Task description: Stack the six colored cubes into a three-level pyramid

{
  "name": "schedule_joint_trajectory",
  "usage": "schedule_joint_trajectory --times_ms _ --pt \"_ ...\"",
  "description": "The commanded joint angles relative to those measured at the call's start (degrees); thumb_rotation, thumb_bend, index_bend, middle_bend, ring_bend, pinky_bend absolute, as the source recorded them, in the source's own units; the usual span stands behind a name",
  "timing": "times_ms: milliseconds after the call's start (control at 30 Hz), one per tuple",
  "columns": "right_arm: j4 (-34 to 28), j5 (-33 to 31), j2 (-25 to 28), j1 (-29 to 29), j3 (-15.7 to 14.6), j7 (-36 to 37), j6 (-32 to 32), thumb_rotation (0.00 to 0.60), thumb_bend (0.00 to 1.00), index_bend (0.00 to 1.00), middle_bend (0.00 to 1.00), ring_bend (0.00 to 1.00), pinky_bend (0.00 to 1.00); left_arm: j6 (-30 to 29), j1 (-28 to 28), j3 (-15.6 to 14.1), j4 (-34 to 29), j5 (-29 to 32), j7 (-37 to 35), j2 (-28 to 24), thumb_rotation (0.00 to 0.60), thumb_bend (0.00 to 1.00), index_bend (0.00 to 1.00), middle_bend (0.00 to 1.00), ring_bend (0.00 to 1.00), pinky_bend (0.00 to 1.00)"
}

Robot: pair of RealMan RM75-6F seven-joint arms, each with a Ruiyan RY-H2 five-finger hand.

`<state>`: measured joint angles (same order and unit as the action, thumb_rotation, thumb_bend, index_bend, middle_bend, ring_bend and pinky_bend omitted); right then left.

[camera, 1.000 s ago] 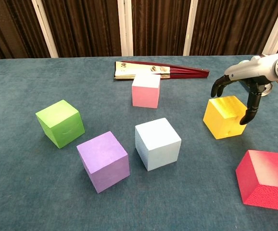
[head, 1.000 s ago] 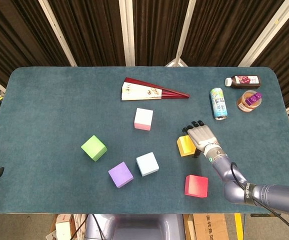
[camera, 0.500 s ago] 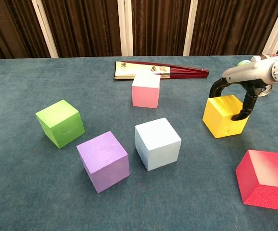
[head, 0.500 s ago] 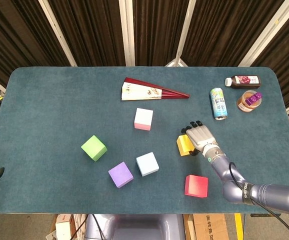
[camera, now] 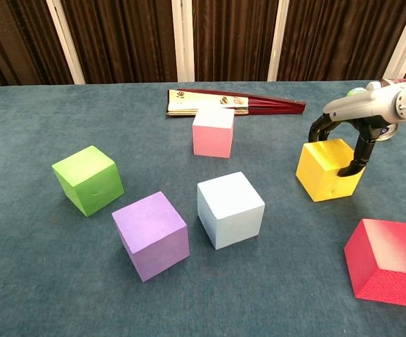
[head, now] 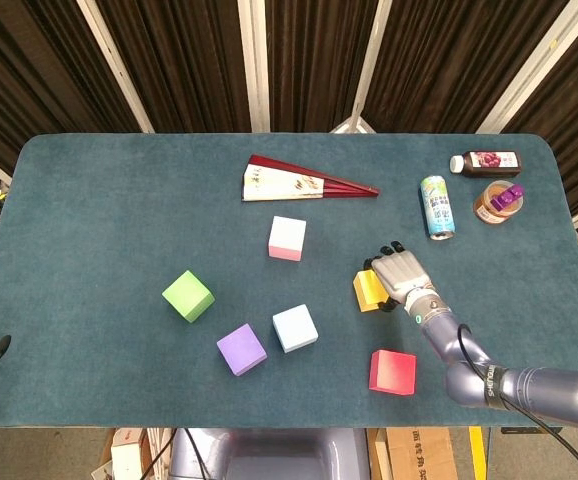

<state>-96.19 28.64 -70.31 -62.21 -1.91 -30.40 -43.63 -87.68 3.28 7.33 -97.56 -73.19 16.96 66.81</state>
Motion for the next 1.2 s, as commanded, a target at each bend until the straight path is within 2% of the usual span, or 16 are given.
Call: schedule_joint_trajectory --times_ms 33,233,500,700,1000,1200 --pt "-0.22 -0.13 0.14 -0.06 -0.11 -0.02 -0.03 0.6 0.31 0.37 0.36 0.16 0.0 0.08 0.04 -0.05 -0.05 -0.01 -0.02 -0.01 0.6 0.28 0.07 0.0 0.0 0.0" --pt "-0.69 0.0 0.52 0.03 0.14 0.59 -0.31 0.6 0.31 0.39 0.37 0.17 0.0 0.12 0.02 -0.1 -0.17 0.07 -0.12 -0.09 0.6 0.28 0.07 0.0 0.0 0.0" --pt "-3.77 -0.91 4.64 -0.41 1.89 2.23 -0.3 0.6 0.31 0.39 0.37 0.17 0.0 -1.34 -0.14 0.11 0.53 -0.9 0.07 0.08 0.6 0.28 0.08 0.0 0.0 0.0" --pt "-4.79 -13.43 5.03 -6.42 1.99 -0.99 0.34 0.6 0.31 0.39 0.37 0.18 0.0 -4.38 -0.43 0.57 2.26 -2.1 2.44 1.86 0.6 0.28 0.08 0.0 0.0 0.0" --pt "-2.6 -38.27 -2.04 -17.51 6.4 -8.6 -9.41 0.6 0.31 0.39 0.37 0.19 0.0 -3.65 -0.06 1.48 2.89 0.02 3.8 2.49 0.6 0.28 0.08 0.0 0.0 0.0" --pt "2.21 -45.38 -6.86 -21.06 8.59 -13.42 -13.71 0.6 0.31 0.39 0.37 0.19 0.0 -2.4 0.39 2.14 3.31 1.84 3.97 2.57 0.6 0.28 0.08 0.0 0.0 0.0"
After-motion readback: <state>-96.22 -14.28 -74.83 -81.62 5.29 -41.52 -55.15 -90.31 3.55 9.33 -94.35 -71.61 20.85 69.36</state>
